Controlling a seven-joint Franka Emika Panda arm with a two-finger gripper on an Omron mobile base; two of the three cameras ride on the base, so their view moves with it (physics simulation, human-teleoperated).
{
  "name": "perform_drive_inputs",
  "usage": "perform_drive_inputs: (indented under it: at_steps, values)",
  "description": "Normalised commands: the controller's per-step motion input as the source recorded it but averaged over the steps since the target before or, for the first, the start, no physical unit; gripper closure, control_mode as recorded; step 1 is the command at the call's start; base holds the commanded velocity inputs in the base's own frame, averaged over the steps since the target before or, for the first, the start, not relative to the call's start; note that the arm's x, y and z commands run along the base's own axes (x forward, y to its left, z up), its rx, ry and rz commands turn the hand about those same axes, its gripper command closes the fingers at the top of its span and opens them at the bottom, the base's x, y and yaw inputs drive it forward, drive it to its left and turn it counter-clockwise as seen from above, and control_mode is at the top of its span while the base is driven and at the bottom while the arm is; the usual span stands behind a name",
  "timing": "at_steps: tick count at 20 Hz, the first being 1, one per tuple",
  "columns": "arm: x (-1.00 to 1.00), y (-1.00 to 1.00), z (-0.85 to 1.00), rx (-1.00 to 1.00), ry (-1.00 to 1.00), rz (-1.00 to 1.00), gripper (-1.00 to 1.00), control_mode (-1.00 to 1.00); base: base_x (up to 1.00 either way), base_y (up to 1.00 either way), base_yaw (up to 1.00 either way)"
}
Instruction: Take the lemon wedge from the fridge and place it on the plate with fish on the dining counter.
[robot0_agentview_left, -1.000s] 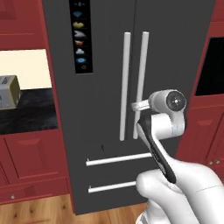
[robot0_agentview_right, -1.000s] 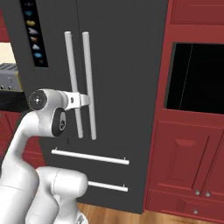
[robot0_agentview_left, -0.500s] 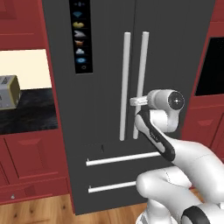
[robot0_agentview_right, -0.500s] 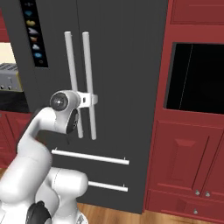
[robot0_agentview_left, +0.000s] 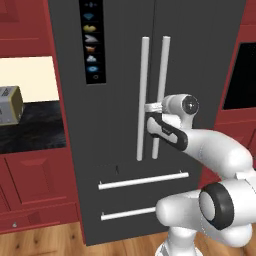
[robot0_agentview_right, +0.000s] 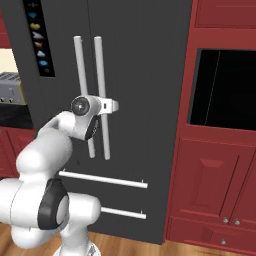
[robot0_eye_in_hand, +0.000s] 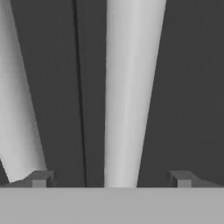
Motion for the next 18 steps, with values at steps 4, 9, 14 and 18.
perform_drive_inputs:
  at_steps: [4, 9, 14, 18]
  values:
    - [0.67, -0.24, -0.08, 0.00, 0.00, 0.00, -1.00, -1.00, 0.00, 0.00, 0.00]
    - [0.69, -0.13, -0.10, 0.00, 0.00, 0.00, -1.00, -1.00, 0.00, 0.00, 0.00]
    - [0.29, 0.00, -0.02, 0.00, 0.00, -0.01, 1.00, -1.00, 0.00, 0.00, 0.00]
    - [-0.79, -0.10, 0.08, 0.01, -0.07, -0.14, 1.00, -1.00, 0.00, 0.00, 0.00]
